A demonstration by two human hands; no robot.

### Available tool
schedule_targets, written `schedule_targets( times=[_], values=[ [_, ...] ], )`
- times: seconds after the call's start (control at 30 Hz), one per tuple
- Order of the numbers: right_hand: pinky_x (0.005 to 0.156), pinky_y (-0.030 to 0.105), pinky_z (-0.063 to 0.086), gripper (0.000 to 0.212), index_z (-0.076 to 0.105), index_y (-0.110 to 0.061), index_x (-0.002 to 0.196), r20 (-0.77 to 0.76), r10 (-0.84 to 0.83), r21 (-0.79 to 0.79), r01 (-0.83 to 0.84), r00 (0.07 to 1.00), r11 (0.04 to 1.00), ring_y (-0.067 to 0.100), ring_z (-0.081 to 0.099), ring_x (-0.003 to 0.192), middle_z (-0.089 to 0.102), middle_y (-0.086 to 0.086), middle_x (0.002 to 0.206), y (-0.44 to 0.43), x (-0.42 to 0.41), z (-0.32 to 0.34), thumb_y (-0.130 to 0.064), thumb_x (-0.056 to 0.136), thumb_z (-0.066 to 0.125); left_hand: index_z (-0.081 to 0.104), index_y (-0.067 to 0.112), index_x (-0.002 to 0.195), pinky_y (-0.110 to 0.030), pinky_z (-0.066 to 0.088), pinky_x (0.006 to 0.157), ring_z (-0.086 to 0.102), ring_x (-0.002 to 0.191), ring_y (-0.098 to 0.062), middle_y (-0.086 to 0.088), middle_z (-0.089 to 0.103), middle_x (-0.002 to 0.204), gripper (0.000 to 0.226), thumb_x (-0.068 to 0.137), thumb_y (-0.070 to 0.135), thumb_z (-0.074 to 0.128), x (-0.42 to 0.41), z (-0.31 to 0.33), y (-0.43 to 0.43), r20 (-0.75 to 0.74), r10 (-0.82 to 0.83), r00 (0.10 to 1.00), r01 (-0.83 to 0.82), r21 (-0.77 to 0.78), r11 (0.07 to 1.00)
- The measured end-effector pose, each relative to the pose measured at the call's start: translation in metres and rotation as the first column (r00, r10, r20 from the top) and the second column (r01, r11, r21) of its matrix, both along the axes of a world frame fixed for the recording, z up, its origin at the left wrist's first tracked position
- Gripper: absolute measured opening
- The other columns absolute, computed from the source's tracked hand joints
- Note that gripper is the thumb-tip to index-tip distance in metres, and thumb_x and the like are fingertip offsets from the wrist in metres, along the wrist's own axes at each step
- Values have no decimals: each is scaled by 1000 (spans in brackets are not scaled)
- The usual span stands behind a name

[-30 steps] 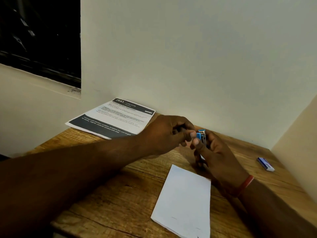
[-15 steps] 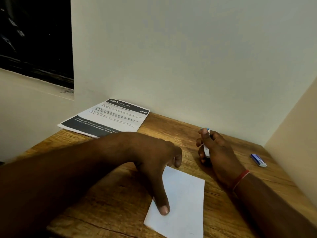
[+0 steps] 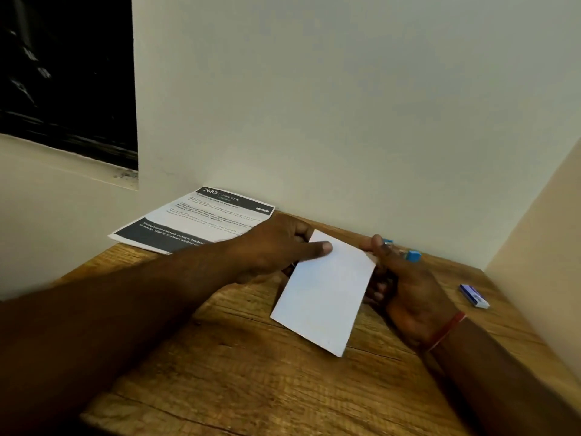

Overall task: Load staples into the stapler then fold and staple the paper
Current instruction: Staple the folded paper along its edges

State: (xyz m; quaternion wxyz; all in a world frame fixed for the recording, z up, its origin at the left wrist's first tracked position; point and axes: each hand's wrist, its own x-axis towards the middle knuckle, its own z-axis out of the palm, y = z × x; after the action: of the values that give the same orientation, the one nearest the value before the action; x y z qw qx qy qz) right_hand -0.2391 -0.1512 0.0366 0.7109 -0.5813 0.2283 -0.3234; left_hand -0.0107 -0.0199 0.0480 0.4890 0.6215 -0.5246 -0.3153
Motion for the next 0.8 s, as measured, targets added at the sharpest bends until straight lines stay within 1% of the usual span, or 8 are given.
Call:
schedule_targets(
  times=[0.07,0.17,0.33,0.43,0.5,0.6,0.7,0.8],
  values=[
    [52,32,30,70,71,-13,99,-17,21,20,-20,1000,1000,16,35,55,46,7,75,1,-1,-1,-62,63,105,82,3,113,-64,65,104,86,107,-35,-10,88,109,41,106,43,79,0,-5,-3,-74,68,995,-70,-28,997],
    [51,31,27,60,72,-8,105,-103,26,-47,-31,994,998,17,33,56,46,12,79,1,0,-6,-51,77,102,85,8,106,-64,64,107,85,106,-37,-10,88,105,41,107,48,77,1,-11,-7,-91,91,992,-98,-66,993],
    [55,30,43,34,87,-12,93,-188,-19,-36,12,982,999,14,49,50,65,6,65,4,3,-10,-33,72,104,84,10,100,-37,65,79,84,89,-20,-9,88,99,33,101,43,85,0,-15,-13,-85,53,995,-62,-101,993],
    [59,33,43,44,85,-9,105,-145,-111,-47,105,983,993,13,46,51,61,5,64,2,5,-11,-36,74,101,86,25,124,-36,70,88,87,103,-17,4,89,113,32,97,42,90,-3,-14,-11,-131,-21,991,19,-18,1000],
    [63,34,45,51,83,-6,114,-100,-156,-99,146,983,984,13,47,53,63,8,70,1,5,-12,-40,78,98,86,27,124,-35,70,85,88,100,-18,5,89,111,32,97,43,90,-5,-16,-10,-125,9,992,-14,-41,999],
    [56,31,39,58,73,7,110,-33,-174,-230,162,984,960,14,43,58,58,9,76,1,5,-7,-45,89,90,87,25,114,-36,68,78,88,92,-18,5,90,102,23,100,42,87,-6,-12,-10,-117,130,985,-151,-194,969],
    [58,34,38,56,68,-11,113,-64,-91,-283,69,994,957,15,44,62,58,5,80,4,4,3,-62,93,82,84,23,113,-27,61,71,83,89,-16,3,87,100,17,106,38,81,3,-4,-10,-20,304,952,-288,-391,874],
    [64,36,46,62,62,-9,121,-115,-42,-288,7,992,958,17,52,71,63,8,94,8,2,6,-65,97,76,80,19,115,-16,50,65,75,88,-14,2,81,100,18,110,36,76,10,-1,-8,79,368,927,-282,-500,819]
  ],
)
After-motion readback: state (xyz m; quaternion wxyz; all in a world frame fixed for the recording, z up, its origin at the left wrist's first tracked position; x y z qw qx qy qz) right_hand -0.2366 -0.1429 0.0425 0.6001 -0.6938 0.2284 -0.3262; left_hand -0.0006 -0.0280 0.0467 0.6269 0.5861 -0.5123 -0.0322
